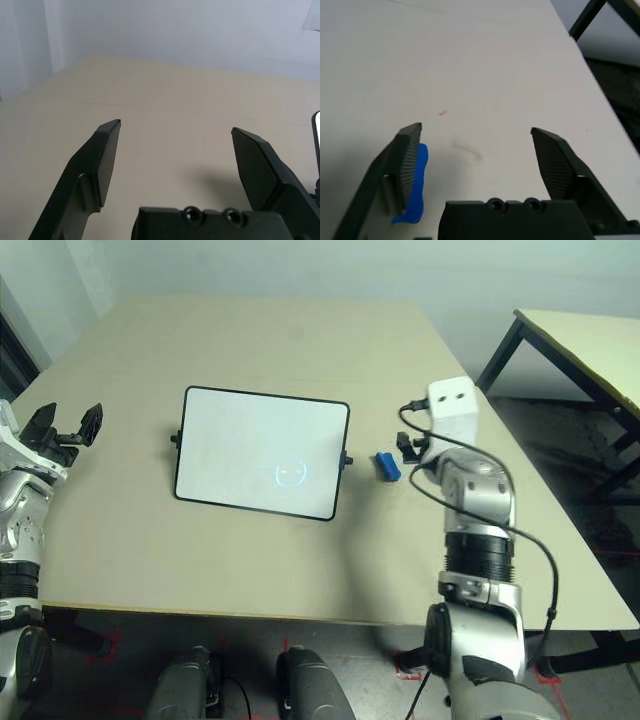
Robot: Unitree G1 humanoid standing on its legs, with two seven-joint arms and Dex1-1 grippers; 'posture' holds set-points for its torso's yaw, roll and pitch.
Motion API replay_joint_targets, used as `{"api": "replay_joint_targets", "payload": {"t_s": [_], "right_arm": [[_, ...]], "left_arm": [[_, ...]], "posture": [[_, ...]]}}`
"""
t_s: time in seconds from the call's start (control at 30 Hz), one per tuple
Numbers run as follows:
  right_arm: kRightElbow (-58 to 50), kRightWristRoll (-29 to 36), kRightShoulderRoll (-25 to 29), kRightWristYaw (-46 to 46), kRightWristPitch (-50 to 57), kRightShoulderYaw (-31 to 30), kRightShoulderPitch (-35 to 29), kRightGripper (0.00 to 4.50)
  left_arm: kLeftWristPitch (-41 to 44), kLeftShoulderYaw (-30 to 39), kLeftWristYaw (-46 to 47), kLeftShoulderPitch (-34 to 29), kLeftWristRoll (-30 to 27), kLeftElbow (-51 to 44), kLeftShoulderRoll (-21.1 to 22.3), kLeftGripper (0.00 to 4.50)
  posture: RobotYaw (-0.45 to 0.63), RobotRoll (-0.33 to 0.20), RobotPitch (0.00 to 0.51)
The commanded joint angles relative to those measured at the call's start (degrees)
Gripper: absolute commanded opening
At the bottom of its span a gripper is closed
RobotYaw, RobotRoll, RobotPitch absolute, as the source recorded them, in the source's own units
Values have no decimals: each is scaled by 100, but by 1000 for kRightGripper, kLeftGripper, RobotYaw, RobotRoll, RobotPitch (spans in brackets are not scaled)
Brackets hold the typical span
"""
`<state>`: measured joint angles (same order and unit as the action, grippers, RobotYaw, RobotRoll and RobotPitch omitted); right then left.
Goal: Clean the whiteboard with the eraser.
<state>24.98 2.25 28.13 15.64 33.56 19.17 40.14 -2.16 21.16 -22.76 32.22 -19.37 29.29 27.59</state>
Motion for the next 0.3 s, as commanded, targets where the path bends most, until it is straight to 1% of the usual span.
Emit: {"api": "replay_joint_targets", "payload": {"t_s": [0.03, 0.17, 0.3], "right_arm": [[870, 223, 27, 28, -1441, 175, 111, 4477], [2091, 252, 50, -16, -2992, 178, 97, 4477], [3047, 299, 147, -315, -3870, 263, 118, 4477]], "left_arm": [[-323, 16, 99, 126, 143, 282, 33, 4500], [-786, 75, 237, 203, 292, 851, 117, 4500], [-1105, 57, 249, 165, 332, 1345, 84, 4500]], "posture": [[-87, 0, 89], [-96, 0, 86], [-94, 0, 69]]}}
